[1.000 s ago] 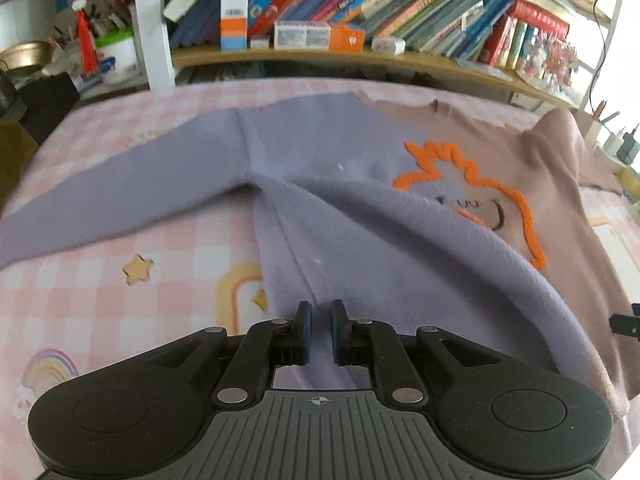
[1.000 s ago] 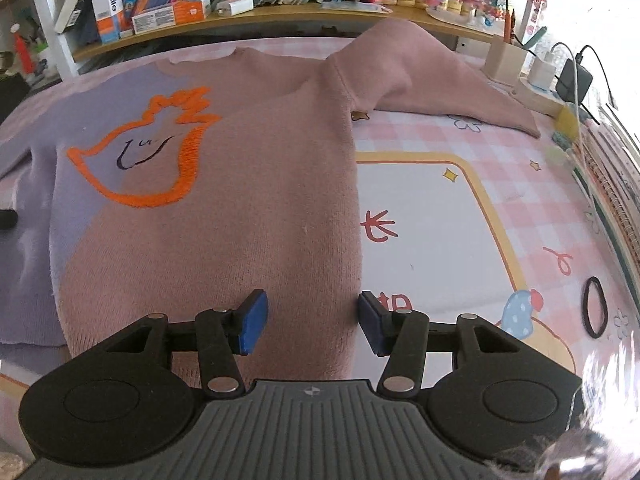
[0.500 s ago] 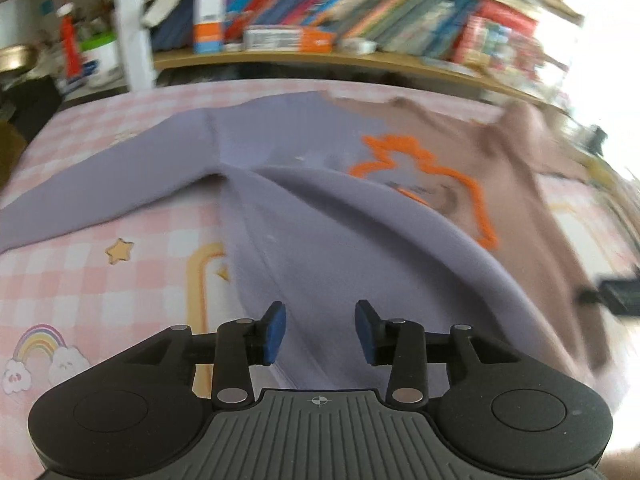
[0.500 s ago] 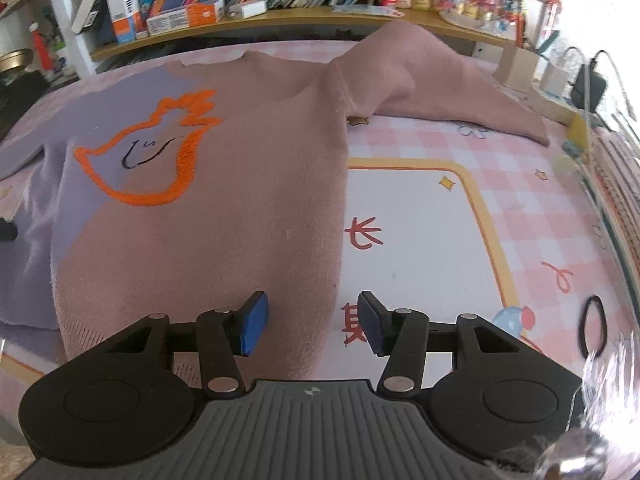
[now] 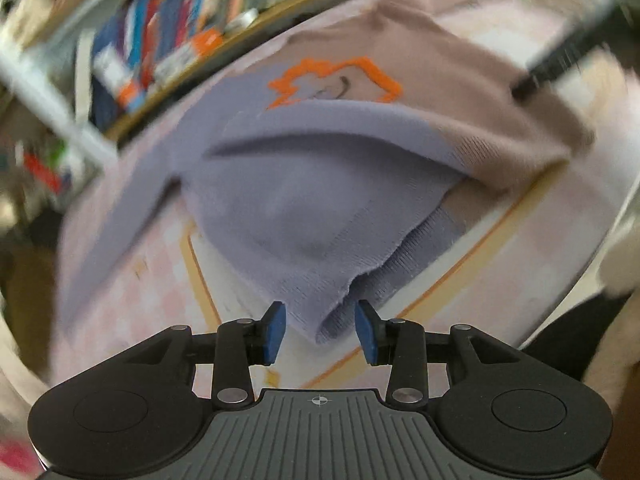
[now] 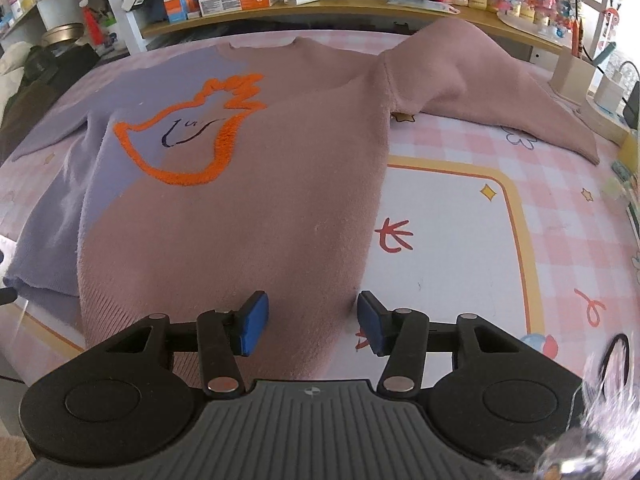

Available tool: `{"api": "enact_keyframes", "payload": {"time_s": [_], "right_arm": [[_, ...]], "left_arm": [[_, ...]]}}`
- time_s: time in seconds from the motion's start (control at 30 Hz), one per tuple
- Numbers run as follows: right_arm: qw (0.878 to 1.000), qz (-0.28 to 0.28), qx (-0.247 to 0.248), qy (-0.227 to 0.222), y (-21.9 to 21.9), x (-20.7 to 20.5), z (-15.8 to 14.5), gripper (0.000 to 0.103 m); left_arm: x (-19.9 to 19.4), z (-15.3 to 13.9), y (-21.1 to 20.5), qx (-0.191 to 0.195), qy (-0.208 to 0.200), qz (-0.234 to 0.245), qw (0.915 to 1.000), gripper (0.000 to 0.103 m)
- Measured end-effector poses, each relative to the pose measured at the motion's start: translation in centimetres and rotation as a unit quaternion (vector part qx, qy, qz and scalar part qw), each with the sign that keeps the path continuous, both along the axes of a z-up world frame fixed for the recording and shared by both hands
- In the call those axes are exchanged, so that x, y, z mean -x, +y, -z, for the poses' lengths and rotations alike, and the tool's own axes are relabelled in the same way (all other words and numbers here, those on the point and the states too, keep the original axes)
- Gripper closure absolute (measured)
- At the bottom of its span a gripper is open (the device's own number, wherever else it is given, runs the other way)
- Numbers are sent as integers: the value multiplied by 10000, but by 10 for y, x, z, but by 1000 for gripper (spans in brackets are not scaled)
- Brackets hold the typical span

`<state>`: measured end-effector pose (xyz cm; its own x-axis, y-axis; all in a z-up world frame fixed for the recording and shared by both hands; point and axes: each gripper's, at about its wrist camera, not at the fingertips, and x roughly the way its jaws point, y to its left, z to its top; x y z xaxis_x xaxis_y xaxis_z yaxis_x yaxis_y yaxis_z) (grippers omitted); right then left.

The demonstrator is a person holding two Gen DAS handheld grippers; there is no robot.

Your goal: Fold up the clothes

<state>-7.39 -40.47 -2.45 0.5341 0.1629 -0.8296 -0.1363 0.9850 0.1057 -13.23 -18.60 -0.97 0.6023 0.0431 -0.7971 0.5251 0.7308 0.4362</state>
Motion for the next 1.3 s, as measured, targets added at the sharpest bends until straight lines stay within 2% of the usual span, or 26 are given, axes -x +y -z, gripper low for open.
{"api": "enact_keyframes", "payload": {"time_s": [0.1, 0.17, 0.2, 0.23, 0.27, 0.33, 0.4, 0.43, 0.47, 0.53, 0.57, 0.67, 0.73, 0.8, 0.87, 0.93, 1.07, 1.13, 1.2, 1.23, 1.3], "right_arm": [[9998, 182, -30, -2, -1, 5, 0, 56], [9997, 261, -11, -3, 1, 10, -1, 57], [9996, 282, 5, -5, 2, 11, -2, 60], [9996, 274, 37, -10, 3, 12, -2, 64], [9996, 267, 69, -14, 3, 13, -2, 66], [9995, 303, 98, -16, 3, 13, -2, 69], [9993, 371, 109, -15, 3, 13, -2, 74], [9991, 405, 138, -25, 3, 13, -2, 74], [9988, 446, 185, -40, 3, 12, -3, 75], [9983, 519, 253, -58, 3, 11, -3, 75], [9981, 551, 269, -61, 4, 11, -3, 75], [9974, 608, 386, -82, 9, 10, -2, 75], [9966, 678, 468, -74, 12, 10, -3, 75], [9960, 730, 509, -49, 14, 12, -4, 75], [9955, 768, 547, -31, 16, 14, -4, 74], [9951, 805, 580, -28, 18, 17, -5, 74], [9942, 900, 580, -29, 20, 22, -6, 74], [9939, 945, 570, -14, 21, 24, -5, 74], [9937, 977, 552, 13, 22, 25, -4, 74], [9936, 986, 556, 8, 23, 26, -4, 74], [9931, 1029, 554, -2, 23, 26, -4, 74]], "left_arm": [[2, 8, -15, -455, -402, 534, 9967, 65], [0, 11, -19, -536, -547, 724, 9944, 68], [-1, 12, -20, -523, -606, 776, 9938, 86], [-1, 10, -17, -391, -678, 702, 9945, 95], [-1, 8, -13, -243, -753, 612, 9950, 98], [0, -1, -2, 154, -959, 342, 9947, 98], [2, -17, 18, 753, -1202, -144, 9898, 99], [3, -26, 31, 1100, -1299, -452, 9844, 99], [5, -36, 49, 1503, -1396, -829, 9752, 99], [9, -49, 90, 2386, -1413, -1552, 9482, 99], [11, -49, 109, 2694, -1285, -1840, 9365, 99], [24, -27, 132, 2944, -719, -2060, 9304, 98], [32, -10, 125, 2667, -335, -1734, 9475, 98], [36, -5, 120, 2526, -143, -1479, 9561, 92], [39, -1, 115, 2394, 37, -1229, 9631, 92], [38, -11, 127, 2578, -82, -1221, 9584, 92], [18, -34, 152, 3126, -508, -1505, 9365, 85], [-7, -26, 151, 3077, -494, -1704, 9348, 78], [-31, -18, 148, 3007, -467, -1899, 9334, 61], [-44, -14, 147, 2972, -454, -1997, 9326, 57], [-68, -6, 145, 2901, -427, -2191, 9306, 55]]}}
